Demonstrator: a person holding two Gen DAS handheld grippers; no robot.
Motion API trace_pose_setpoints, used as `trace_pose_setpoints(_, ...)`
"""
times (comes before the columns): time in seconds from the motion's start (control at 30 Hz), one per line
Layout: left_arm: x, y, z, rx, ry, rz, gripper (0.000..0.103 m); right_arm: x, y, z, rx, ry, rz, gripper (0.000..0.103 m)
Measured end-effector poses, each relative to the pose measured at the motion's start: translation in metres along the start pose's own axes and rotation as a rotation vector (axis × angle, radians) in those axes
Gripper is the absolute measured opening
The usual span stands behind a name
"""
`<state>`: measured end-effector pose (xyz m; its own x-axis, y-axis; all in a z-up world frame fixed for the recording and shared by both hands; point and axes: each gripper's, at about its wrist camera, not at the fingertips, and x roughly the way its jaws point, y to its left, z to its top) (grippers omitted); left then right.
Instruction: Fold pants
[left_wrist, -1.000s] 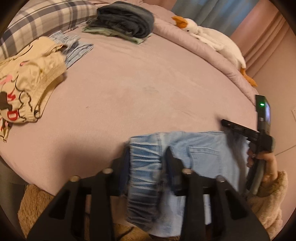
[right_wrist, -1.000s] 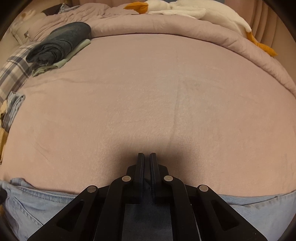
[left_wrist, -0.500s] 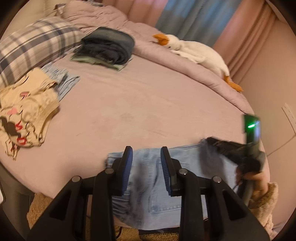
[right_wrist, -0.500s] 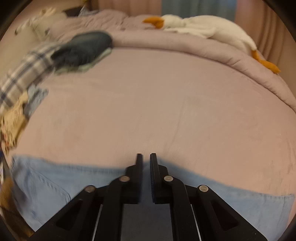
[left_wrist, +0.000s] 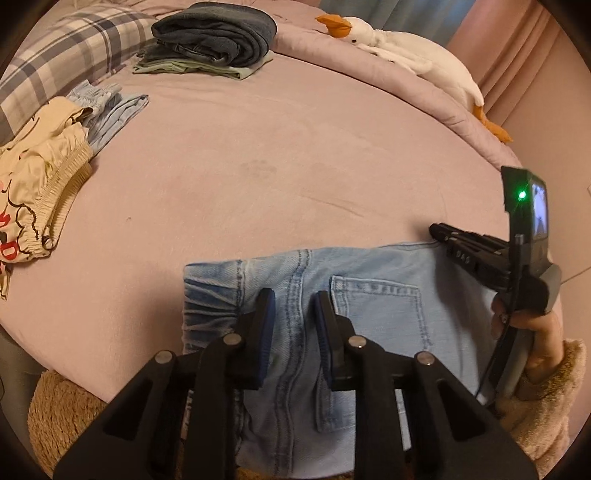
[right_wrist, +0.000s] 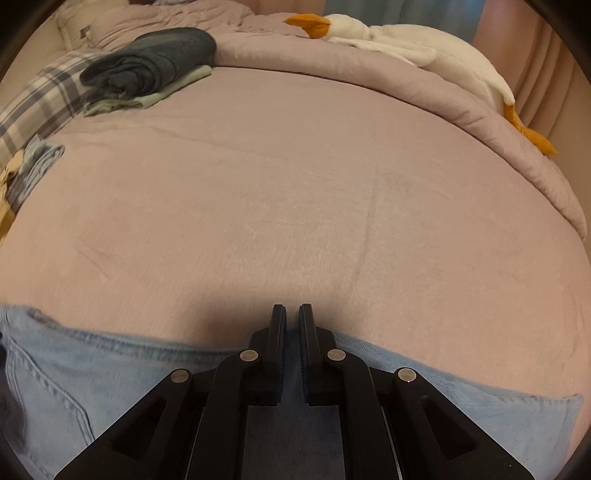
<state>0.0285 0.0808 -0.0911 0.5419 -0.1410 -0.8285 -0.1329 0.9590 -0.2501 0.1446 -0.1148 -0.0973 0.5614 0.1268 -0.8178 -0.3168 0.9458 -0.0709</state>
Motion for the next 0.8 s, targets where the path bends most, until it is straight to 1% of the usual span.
trace_pose_setpoints(0.1, 0.003, -0.005, -0.004, 0.029, -0.017, 0.034, 0.023, 0.001, 0.001, 0.0, 0.0, -0.01, -0.006, 0.005)
trace_pose_setpoints(0.17, 0.004, -0.003, -0.004, 0.019, -0.014, 0.032, 0.023, 0.001, -0.003, 0.0, 0.011, -0.012, 0.013, 0.005)
trace_pose_setpoints(0.2, 0.004, -0.001, -0.004, 0.014, -0.013, 0.029, 0.023, 0.0, -0.007, 0.0, 0.026, -0.013, 0.033, 0.004)
trace_pose_setpoints(0.23, 0.004, -0.001, -0.004, 0.012, -0.012, 0.029, 0.024, 0.0, -0.017, 0.0, 0.074, -0.018, 0.059, 0.0)
trace_pose_setpoints(0.27, 0.004, -0.001, -0.005, 0.014, -0.014, 0.033, 0.024, 0.001, -0.024, -0.001, 0.101, -0.019, 0.071, 0.0)
trace_pose_setpoints(0.33, 0.004, -0.005, -0.006, 0.028, -0.019, 0.05, 0.024, 0.002, -0.037, -0.002, 0.15, -0.025, 0.136, 0.0)
trace_pose_setpoints(0.37, 0.004, -0.007, -0.007, 0.038, -0.019, 0.065, 0.023, 0.002, -0.042, -0.003, 0.164, -0.029, 0.152, 0.0)
trace_pose_setpoints(0.4, 0.004, -0.008, -0.006, 0.038, -0.019, 0.073, 0.023, 0.001, -0.043, -0.003, 0.166, -0.035, 0.136, 0.0)
trace_pose_setpoints(0.43, 0.004, -0.009, -0.006, 0.037, -0.018, 0.077, 0.023, -0.001, -0.042, -0.003, 0.158, -0.043, 0.068, 0.0)
trace_pose_setpoints(0.47, 0.004, -0.009, -0.005, 0.032, -0.014, 0.082, 0.023, -0.002, -0.042, -0.003, 0.141, -0.053, -0.043, 0.0)
trace_pose_setpoints(0.5, 0.003, -0.009, -0.005, 0.027, -0.014, 0.083, 0.023, -0.003, -0.043, -0.004, 0.128, -0.059, -0.133, 0.0)
trace_pose_setpoints(0.53, 0.001, -0.01, -0.004, 0.023, -0.014, 0.085, 0.024, -0.003, -0.048, -0.006, 0.136, -0.049, -0.145, 0.0)
trace_pose_setpoints(0.6, -0.008, -0.016, 0.0, 0.024, -0.015, 0.103, 0.023, -0.01, -0.065, -0.011, 0.207, -0.039, -0.027, 0.0)
trace_pose_setpoints(0.63, -0.013, -0.02, 0.003, 0.027, -0.02, 0.102, 0.02, -0.015, -0.07, -0.012, 0.227, -0.042, -0.005, 0.0)
trace_pose_setpoints(0.67, -0.017, -0.024, 0.005, 0.03, -0.03, 0.093, 0.021, -0.024, -0.076, -0.013, 0.242, -0.057, -0.006, 0.0)
trace_pose_setpoints(0.73, -0.027, -0.037, 0.01, 0.046, -0.06, 0.055, 0.022, -0.042, -0.083, -0.016, 0.246, -0.098, -0.048, 0.0)
trace_pose_setpoints(0.8, -0.033, -0.053, 0.014, 0.075, -0.083, 0.007, 0.03, -0.061, -0.092, -0.018, 0.25, -0.133, -0.075, 0.0)
